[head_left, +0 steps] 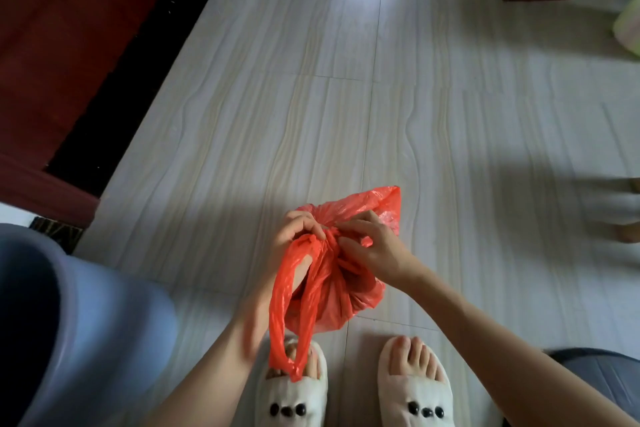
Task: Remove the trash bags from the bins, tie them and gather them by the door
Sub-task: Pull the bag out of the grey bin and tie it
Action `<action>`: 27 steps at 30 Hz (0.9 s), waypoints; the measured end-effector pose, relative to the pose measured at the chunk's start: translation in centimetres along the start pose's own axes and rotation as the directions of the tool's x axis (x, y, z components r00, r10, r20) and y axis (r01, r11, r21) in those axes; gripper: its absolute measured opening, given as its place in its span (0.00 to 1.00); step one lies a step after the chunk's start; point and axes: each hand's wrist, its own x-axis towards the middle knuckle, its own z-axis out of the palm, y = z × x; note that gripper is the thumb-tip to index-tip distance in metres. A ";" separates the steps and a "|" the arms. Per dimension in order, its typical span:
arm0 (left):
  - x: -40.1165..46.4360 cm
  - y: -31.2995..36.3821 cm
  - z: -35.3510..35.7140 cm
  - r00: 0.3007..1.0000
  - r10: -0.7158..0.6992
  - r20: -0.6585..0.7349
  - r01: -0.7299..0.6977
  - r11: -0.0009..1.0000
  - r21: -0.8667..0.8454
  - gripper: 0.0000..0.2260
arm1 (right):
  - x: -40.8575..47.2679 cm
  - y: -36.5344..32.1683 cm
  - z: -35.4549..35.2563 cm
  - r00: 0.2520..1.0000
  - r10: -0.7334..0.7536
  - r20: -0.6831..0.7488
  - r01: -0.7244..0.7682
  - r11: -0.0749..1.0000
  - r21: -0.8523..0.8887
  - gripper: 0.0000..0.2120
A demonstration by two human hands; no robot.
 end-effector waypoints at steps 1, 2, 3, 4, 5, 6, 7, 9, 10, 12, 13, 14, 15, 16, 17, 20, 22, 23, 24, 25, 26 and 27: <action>-0.1 0.1 0.0 1.000 0.005 -0.004 -0.005 1.000 -0.008 0.11 | 0.1 0.0 -0.1 1.000 -0.003 0.006 0.003 1.000 0.004 0.11; -0.2 0.1 0.0 1.000 0.012 -0.005 -0.012 1.000 -0.010 0.12 | 0.2 -0.1 -0.2 1.000 -0.004 0.026 0.004 1.000 0.012 0.09; -0.3 0.2 -0.2 1.000 0.018 -0.001 -0.018 1.000 -0.001 0.12 | 0.4 0.0 -0.3 0.999 -0.006 0.049 0.005 1.000 0.021 0.07; -0.2 0.3 -0.3 1.000 0.019 -0.007 -0.019 0.999 0.026 0.12 | 0.5 0.0 -0.4 0.998 -0.012 0.068 0.010 1.000 0.025 0.04; -0.1 0.2 -0.5 1.000 0.029 0.008 -0.029 0.998 0.056 0.11 | 0.5 0.0 -0.4 0.997 -0.031 0.071 0.031 0.999 0.011 0.04; 0.0 0.3 -0.7 0.999 0.027 0.043 -0.032 0.994 0.108 0.09 | 0.5 0.0 -0.5 0.997 -0.049 0.066 0.050 0.999 -0.009 0.04; 0.1 0.3 -0.7 0.995 0.017 0.103 -0.031 0.990 0.135 0.07 | 0.4 -0.1 -0.6 0.997 -0.062 0.056 0.065 0.996 -0.060 0.01; 0.1 1.0 -1.1 0.975 -0.111 0.190 0.077 0.981 0.177 0.06 | 0.4 -0.1 -0.8 0.995 -0.098 0.029 0.103 0.948 -0.300 0.12; 0.2 1.2 -1.5 0.952 -0.185 0.244 0.138 0.971 0.195 0.07 | 0.4 -0.1 -1.1 0.988 -0.154 0.006 0.140 0.877 -0.461 0.16; 0.0 1.4 -2.3 0.875 -0.205 0.438 0.046 0.937 0.346 0.11 | 0.4 -0.2 -1.5 0.949 -0.314 -0.002 0.234 0.711 -0.662 0.14; 0.2 1.4 -2.8 0.834 -0.228 0.502 0.013 0.918 0.395 0.16 | 0.3 -0.3 -1.7 0.939 -0.345 -0.003 0.245 0.675 -0.696 0.12; 0.4 1.4 -3.1 0.803 -0.289 0.522 0.082 0.920 0.382 0.17 | 0.3 -0.2 -1.8 0.930 -0.369 -0.014 0.252 0.663 -0.705 0.10; 0.3 1.8 -3.2 0.774 -0.367 0.516 0.215 0.919 0.332 0.15 | 0.3 0.0 -1.9 0.927 -0.374 -0.023 0.256 0.675 -0.692 0.09; 0.2 2.2 -3.0 0.771 -0.410 0.488 0.308 0.910 0.278 0.10 | 0.2 0.1 -1.9 0.927 -0.374 -0.031 0.259 0.698 -0.668 0.09; 0.2 2.5 -2.5 0.777 -0.443 0.446 0.373 0.896 0.240 0.08 | 0.1 0.2 -1.8 0.931 -0.363 -0.047 0.253 0.730 -0.634 0.09; -0.5 2.2 -0.1 0.864 -0.399 0.308 0.227 0.854 0.469 0.22 | -0.2 0.2 -1.5 0.952 -0.284 -0.116 0.190 0.841 -0.506 0.08; -0.8 1.5 1.3 0.935 -0.256 0.244 0.048 0.774 0.631 0.21 | -0.4 0.5 -1.3 0.954 -0.275 -0.122 0.190 0.865 -0.465 0.08; -0.9 1.4 1.6 0.958 -0.186 0.220 -0.007 0.749 0.662 0.17 | -0.4 0.5 -1.4 0.949 -0.288 -0.128 0.202 0.868 -0.453 0.08; -0.9 1.5 1.7 0.969 -0.125 0.215 -0.048 0.754 0.655 0.15 | -0.4 0.5 -1.5 0.940 -0.311 -0.143 0.219 0.867 -0.447 0.08; -0.7 1.6 1.6 0.971 -0.079 0.226 -0.082 0.776 0.625 0.16 | -0.4 0.6 -1.7 0.928 -0.339 -0.155 0.238 0.860 -0.452 0.08; -0.5 1.6 1.4 0.971 -0.044 0.236 -0.107 0.800 0.590 0.18 | -0.3 0.6 -2.0 0.915 -0.374 -0.154 0.263 0.839 -0.476 0.08; -0.2 1.8 1.1 0.967 -0.021 0.254 -0.137 0.798 0.587 0.18 | -0.3 0.6 -2.3 0.901 -0.412 -0.135 0.292 0.807 -0.513 0.07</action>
